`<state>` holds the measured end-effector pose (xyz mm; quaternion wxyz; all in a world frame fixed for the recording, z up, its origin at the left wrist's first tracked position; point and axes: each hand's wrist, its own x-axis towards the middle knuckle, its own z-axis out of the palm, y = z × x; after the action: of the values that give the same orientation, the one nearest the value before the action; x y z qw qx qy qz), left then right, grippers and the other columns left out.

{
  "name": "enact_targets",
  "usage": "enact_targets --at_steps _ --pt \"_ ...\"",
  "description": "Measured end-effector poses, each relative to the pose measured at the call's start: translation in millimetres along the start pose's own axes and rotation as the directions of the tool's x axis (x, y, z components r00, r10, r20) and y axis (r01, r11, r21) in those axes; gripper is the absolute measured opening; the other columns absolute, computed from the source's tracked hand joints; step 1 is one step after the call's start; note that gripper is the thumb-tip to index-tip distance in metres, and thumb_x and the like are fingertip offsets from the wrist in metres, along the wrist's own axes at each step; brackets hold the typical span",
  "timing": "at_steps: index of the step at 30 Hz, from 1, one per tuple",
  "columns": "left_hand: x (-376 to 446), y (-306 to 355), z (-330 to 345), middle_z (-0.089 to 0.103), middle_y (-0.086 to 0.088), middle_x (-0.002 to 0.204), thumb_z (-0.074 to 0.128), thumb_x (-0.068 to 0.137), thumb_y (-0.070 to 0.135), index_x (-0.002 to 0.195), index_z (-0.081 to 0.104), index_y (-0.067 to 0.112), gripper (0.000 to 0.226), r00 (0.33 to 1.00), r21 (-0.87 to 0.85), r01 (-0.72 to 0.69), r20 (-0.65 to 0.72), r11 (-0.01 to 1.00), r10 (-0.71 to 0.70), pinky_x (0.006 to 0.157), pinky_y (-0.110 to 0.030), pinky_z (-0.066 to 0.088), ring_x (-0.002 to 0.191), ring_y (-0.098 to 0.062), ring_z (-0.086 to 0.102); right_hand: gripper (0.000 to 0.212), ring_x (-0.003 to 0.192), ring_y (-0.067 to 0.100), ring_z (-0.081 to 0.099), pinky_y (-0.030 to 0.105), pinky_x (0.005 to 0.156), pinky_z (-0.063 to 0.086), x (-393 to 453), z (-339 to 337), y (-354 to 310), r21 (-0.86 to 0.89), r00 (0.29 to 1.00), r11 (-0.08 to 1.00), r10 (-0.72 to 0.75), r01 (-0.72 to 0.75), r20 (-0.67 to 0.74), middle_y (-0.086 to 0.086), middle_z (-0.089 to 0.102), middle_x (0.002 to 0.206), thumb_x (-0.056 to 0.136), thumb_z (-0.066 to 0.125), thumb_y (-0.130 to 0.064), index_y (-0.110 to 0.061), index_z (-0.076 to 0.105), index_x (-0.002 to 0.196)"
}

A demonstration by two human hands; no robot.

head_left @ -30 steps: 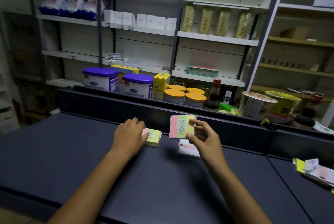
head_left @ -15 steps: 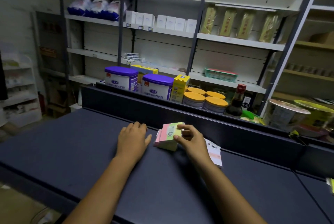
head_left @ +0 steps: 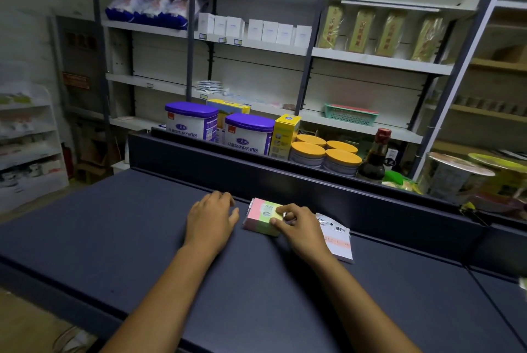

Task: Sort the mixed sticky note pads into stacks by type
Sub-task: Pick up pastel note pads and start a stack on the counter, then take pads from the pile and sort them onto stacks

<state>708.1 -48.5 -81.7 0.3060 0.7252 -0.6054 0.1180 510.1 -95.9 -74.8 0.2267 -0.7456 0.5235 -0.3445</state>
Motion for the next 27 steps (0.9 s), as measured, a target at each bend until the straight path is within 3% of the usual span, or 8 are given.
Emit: enact_targets --at_steps 8,13,18,23,27 --pt "-0.5 24.3 -12.7 0.061 0.005 0.11 0.052 0.096 0.039 0.115 0.059 0.023 0.026 0.996 -0.064 -0.09 -0.021 0.994 0.089 0.086 -0.029 0.045 0.103 -0.014 0.057 0.032 0.097 0.005 0.054 0.02 0.083 0.041 -16.3 -40.8 9.3 -0.14 0.992 0.983 -0.105 0.115 0.072 -0.006 0.055 0.109 0.09 0.069 -0.039 -0.026 0.062 0.118" --pt "-4.9 77.3 -20.5 0.061 0.007 0.11 0.052 0.095 0.041 0.115 0.058 0.026 0.026 0.983 -0.081 -0.18 0.032 0.98 0.183 0.085 -0.03 0.044 0.104 -0.014 0.056 0.034 0.102 0.009 0.058 0.026 0.088 0.048 -39.8 -92.8 25.6 -0.252 0.988 0.962 -0.072 0.105 0.135 -0.008 0.059 0.11 0.089 0.067 -0.041 -0.026 0.06 0.119" --pt "-17.3 150.3 -28.2 0.061 0.005 0.11 0.054 0.093 0.043 0.112 0.06 0.025 0.026 0.957 -0.129 -0.26 0.097 0.957 0.273 0.081 -0.033 0.048 0.107 -0.017 0.057 0.038 0.112 0.016 0.054 0.032 0.091 0.046 -78.5 -157.6 50.0 -0.475 0.994 0.876 -0.041 0.085 0.102 -0.003 0.055 0.12 0.091 0.063 -0.043 -0.024 0.056 0.124" --pt "-49.1 227.5 -32.7 0.06 0.005 0.114 0.052 0.093 0.045 0.114 0.058 0.027 0.027 0.915 -0.167 -0.355 0.14 0.92 0.378 0.08 -0.032 0.048 0.108 -0.017 0.056 0.045 0.121 0.018 0.05 0.036 0.098 0.046 -134.0 -228.2 81.1 -0.564 0.998 0.825 0.044 -0.01 0.047 -0.001 0.053 0.129 0.093 0.059 -0.048 -0.023 0.051 0.13" --pt "-86.1 293.6 -36.1 0.059 0.003 0.117 0.052 0.094 0.046 0.119 0.056 0.026 0.032 0.864 -0.191 -0.444 0.17 0.875 0.475 0.088 -0.035 0.05 0.111 -0.018 0.055 0.047 0.121 0.02 0.05 0.037 0.099 0.046 -186.6 -290.1 107.3 -0.611 0.993 0.784 0.111 -0.107 -0.031 0.001 0.052 0.13 0.093 0.059 -0.049 -0.022 0.051 0.13"
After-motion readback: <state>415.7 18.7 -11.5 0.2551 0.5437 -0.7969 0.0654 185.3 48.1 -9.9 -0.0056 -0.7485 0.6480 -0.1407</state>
